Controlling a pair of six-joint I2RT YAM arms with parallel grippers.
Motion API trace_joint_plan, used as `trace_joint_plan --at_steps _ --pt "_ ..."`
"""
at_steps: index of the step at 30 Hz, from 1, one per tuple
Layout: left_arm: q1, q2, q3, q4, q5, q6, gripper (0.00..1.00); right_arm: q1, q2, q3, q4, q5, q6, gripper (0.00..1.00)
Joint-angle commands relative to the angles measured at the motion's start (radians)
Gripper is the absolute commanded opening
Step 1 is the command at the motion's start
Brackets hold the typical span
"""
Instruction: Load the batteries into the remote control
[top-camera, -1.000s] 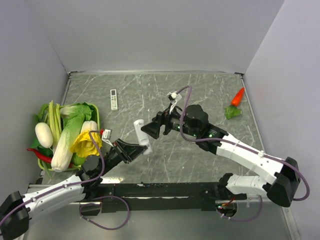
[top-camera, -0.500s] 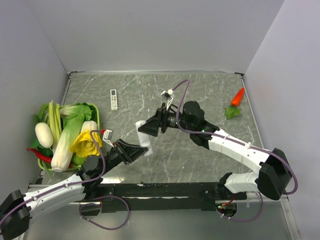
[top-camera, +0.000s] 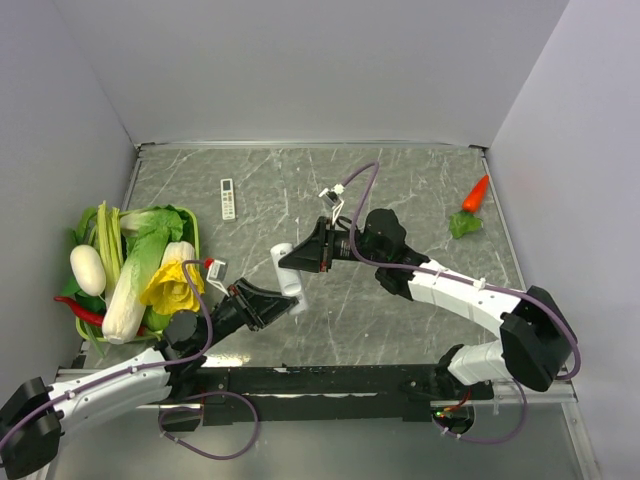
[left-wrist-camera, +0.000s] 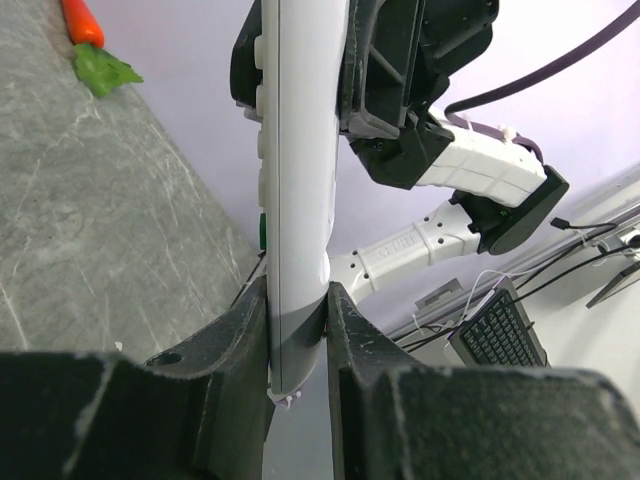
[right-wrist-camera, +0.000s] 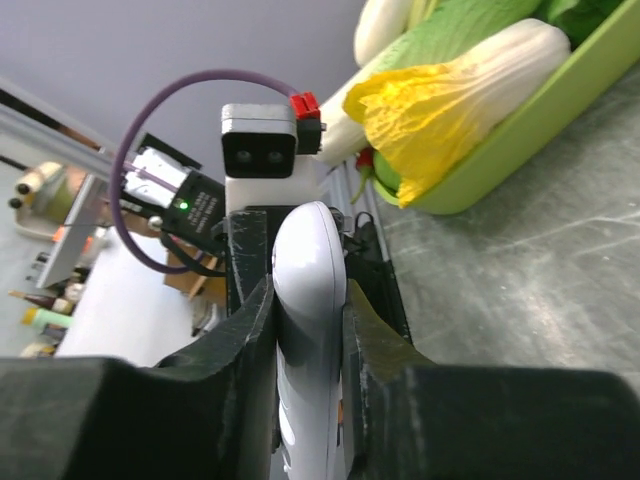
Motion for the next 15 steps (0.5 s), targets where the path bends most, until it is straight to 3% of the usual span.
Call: trace_joint_plan --at_steps 1,5,8,11,12,15 --pt "0.002 -0.005 -0.040 0.099 0.013 0.014 0.02 -0.007 0.023 -0.023 0.121 -0.037 0.012 0.16" --pt "0.000 -0.005 -0.043 0.091 0.007 0.014 0.02 -0.011 0.016 -0.035 0.124 -0.042 0.007 0.08" --pt "0.000 -0.012 -0.046 0.070 -0.008 0.011 0.07 -0.022 -0.001 -0.044 0.121 -0.043 0.006 0.07" --pt "0.002 -0.029 -0.050 0.036 -0.026 0.005 0.24 -0.040 -0.023 -0.056 0.112 -0.043 0.003 0.05" --pt "0.000 -0.043 -0.050 0.016 -0.036 0.005 0.38 -0.046 -0.029 -0.058 0.106 -0.042 -0.007 0.05" --pt "0.002 -0.086 -0.044 -0.080 -0.074 0.008 0.60 -0.075 -0.066 -0.069 0.048 -0.027 -0.048 0.01"
